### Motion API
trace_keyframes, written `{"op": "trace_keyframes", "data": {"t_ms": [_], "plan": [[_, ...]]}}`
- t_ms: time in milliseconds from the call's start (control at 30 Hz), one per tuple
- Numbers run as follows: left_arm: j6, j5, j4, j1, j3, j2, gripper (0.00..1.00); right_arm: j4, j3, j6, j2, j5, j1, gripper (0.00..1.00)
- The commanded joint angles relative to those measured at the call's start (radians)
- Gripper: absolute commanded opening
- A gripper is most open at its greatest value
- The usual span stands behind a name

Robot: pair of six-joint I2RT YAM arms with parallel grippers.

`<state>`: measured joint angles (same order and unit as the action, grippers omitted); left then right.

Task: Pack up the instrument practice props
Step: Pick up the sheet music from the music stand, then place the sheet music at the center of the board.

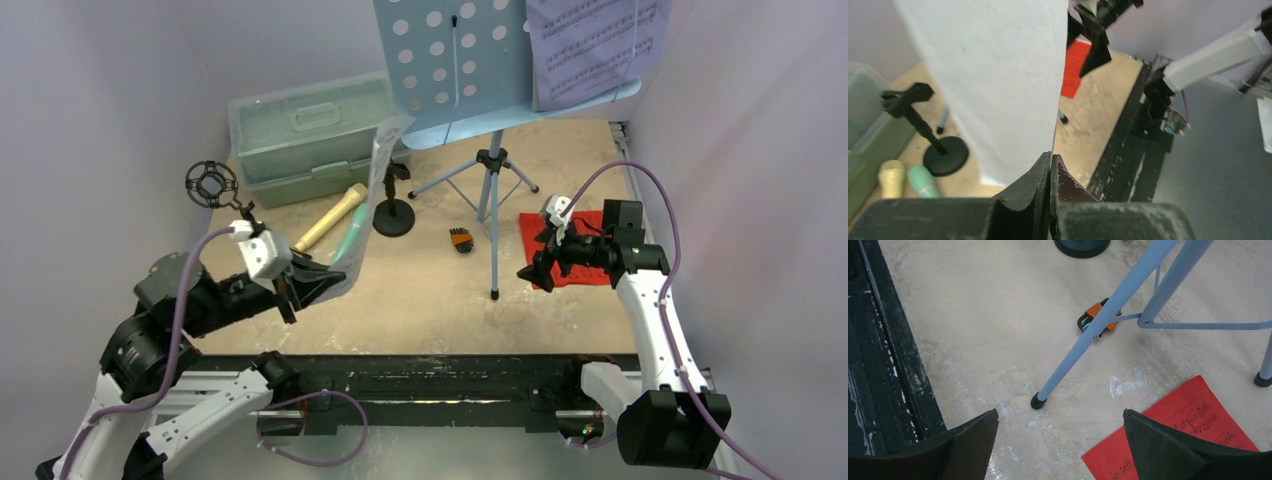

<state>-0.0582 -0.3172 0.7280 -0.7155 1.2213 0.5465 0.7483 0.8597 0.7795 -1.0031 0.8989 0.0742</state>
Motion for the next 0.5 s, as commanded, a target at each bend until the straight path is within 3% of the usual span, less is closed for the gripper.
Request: {"op": "trace_keyframes", "data": {"t_ms": [0, 467], "plan": [[-0.006, -0.21, 0.036, 0.003, -0.046, 0.05, 0.0, 0.036, 0.026, 0.056, 0.007, 0.064, 0.004, 0.99], [-0.037, -0.452, -0.003, 0.002, -0.15, 0.151, 0.0, 0.229, 0.114, 0.25, 0.007, 0.076, 0.002, 0.99]]}}
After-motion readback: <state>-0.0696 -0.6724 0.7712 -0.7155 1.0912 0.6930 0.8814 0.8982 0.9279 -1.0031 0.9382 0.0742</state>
